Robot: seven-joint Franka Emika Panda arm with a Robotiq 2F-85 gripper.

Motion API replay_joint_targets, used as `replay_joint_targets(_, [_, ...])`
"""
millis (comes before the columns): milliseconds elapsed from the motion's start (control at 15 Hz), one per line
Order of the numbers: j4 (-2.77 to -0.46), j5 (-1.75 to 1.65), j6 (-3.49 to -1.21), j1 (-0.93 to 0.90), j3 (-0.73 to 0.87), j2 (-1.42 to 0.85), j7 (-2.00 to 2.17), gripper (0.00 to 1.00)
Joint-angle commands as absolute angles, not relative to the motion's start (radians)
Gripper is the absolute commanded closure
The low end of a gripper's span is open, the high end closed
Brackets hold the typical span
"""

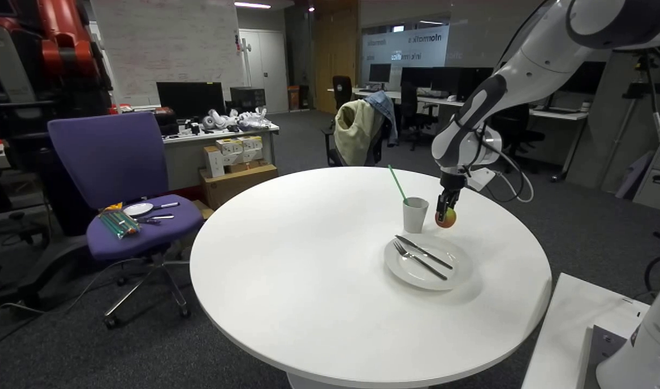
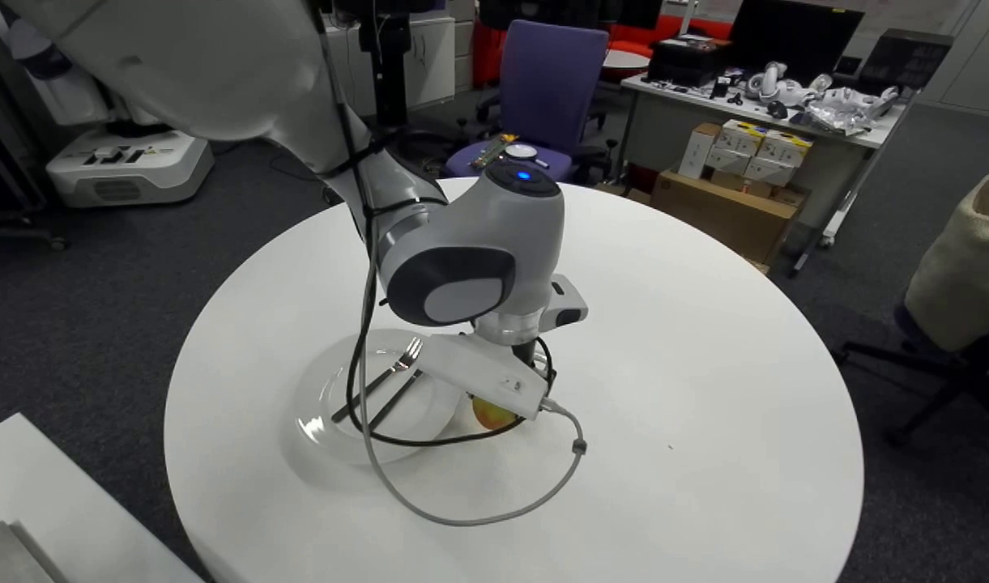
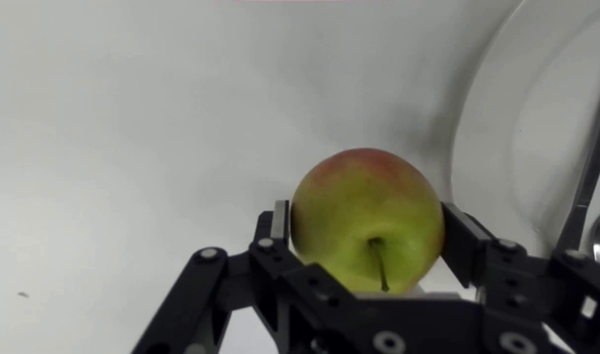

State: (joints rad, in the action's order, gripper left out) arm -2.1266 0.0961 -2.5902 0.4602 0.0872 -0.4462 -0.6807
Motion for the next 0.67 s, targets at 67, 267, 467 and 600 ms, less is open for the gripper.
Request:
replay_joint_targets(67, [-2.226, 0.001, -2.601, 0.393, 0.153, -0.278, -0.599, 0.0])
replay_joint_targets(267, [-2.233, -0.045, -2.592, 0.366, 0.169, -0.241, -0.556, 0.0])
replay_joint_targets(467, [-2.241, -0.073, -2.59, 0.348, 0.175, -0.22, -0.528, 0.0])
replay_joint_targets(600, [-2.242, -0.074, -2.584, 0.343, 0.173, -0.219, -0.523, 0.0])
